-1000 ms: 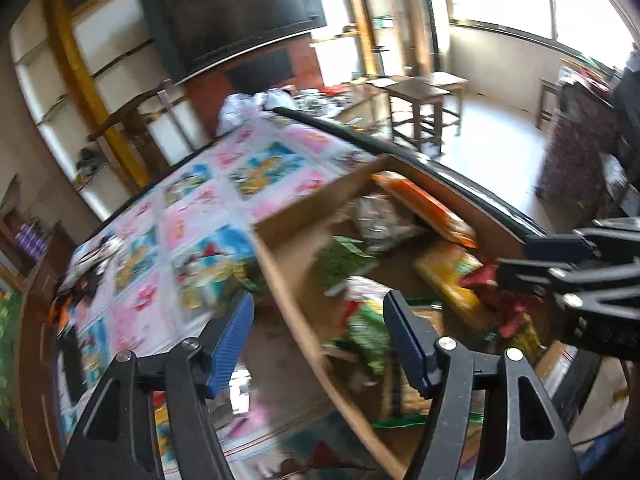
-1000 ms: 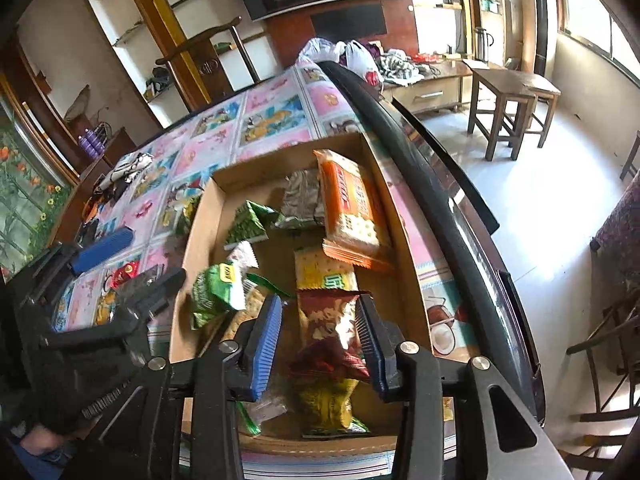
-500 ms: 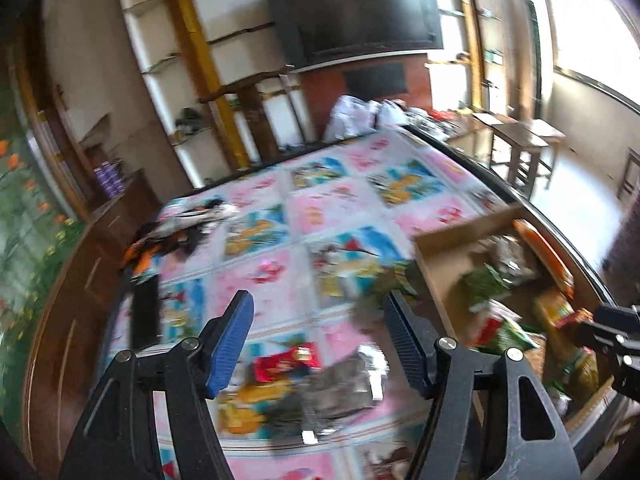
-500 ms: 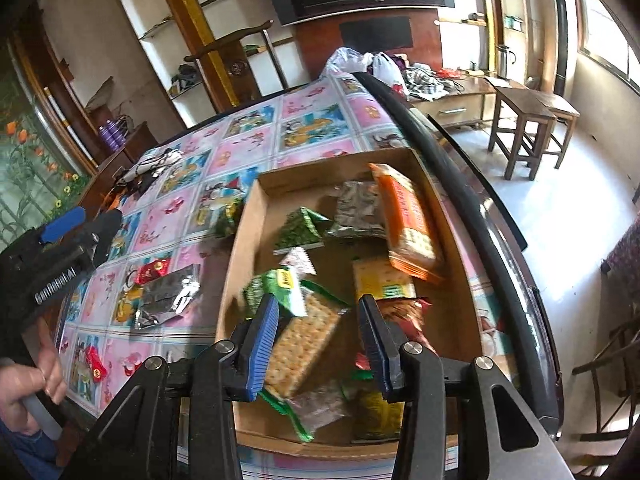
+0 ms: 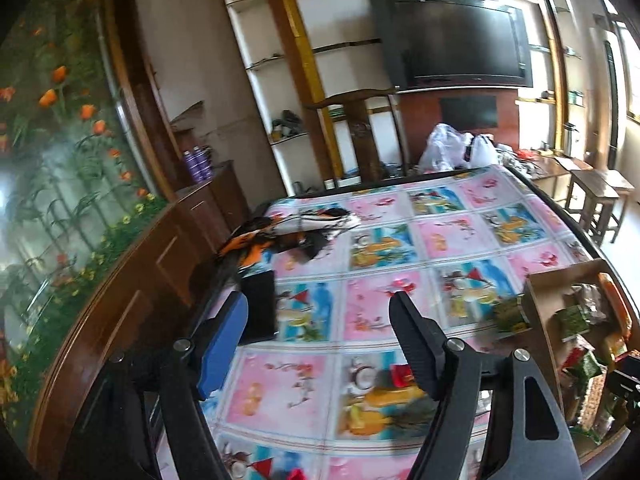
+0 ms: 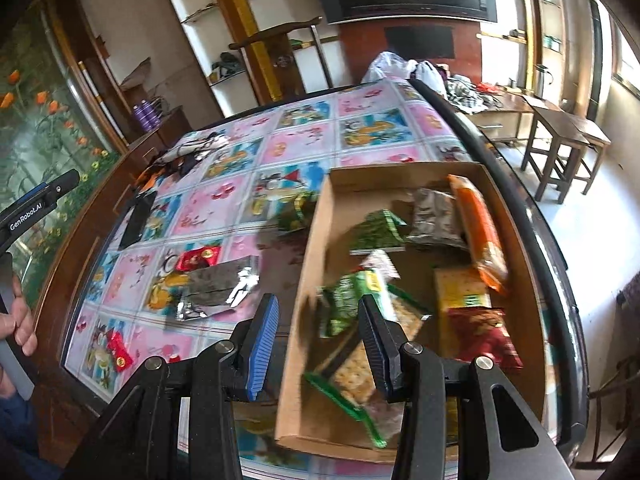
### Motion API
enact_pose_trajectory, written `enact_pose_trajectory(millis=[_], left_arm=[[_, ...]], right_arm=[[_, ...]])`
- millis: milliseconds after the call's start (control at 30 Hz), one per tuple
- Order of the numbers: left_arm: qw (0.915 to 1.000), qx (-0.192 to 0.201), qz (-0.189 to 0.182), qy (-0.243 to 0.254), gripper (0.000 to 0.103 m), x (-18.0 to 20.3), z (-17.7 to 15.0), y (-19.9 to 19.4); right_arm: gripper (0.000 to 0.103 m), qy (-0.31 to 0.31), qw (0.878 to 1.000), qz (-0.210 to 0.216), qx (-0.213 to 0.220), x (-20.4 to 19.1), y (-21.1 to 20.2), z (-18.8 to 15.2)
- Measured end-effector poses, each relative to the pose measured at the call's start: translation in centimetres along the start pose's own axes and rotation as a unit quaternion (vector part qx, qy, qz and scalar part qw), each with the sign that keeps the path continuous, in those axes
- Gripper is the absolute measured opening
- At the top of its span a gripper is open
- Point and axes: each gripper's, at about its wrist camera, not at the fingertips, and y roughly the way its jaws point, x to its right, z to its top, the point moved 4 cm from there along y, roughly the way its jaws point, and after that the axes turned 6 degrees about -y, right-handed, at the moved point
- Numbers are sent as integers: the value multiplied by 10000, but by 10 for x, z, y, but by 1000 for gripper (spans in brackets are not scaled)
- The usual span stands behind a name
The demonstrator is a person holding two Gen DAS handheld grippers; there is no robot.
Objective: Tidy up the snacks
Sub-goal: 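Move both grippers back over the snacks left on the table, then grasp the silver foil bag with the right gripper while the left grasps the red candy packet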
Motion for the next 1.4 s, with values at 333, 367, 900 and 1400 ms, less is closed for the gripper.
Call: enact_pose_trajectory(millis=[333,367,900,1400], left_arm=[[9983,-139,532,-216,73,-52,-13,-3],[9979,-147,589,-240,73,-58,-14,-4],[9839,-305,1536,-862,73,-152,-36,-10],[9737,-1584,312,-1605,79,-175,-90,19]], right_arm=[[45,-359,9987,357,-89,-43,15,3],[45,-399,9984,395,-99,-47,16,4],[45,-1027,9900,921,-280,-107,41,12],[53,-1069,9785,1415,-1051,-124,98,24]])
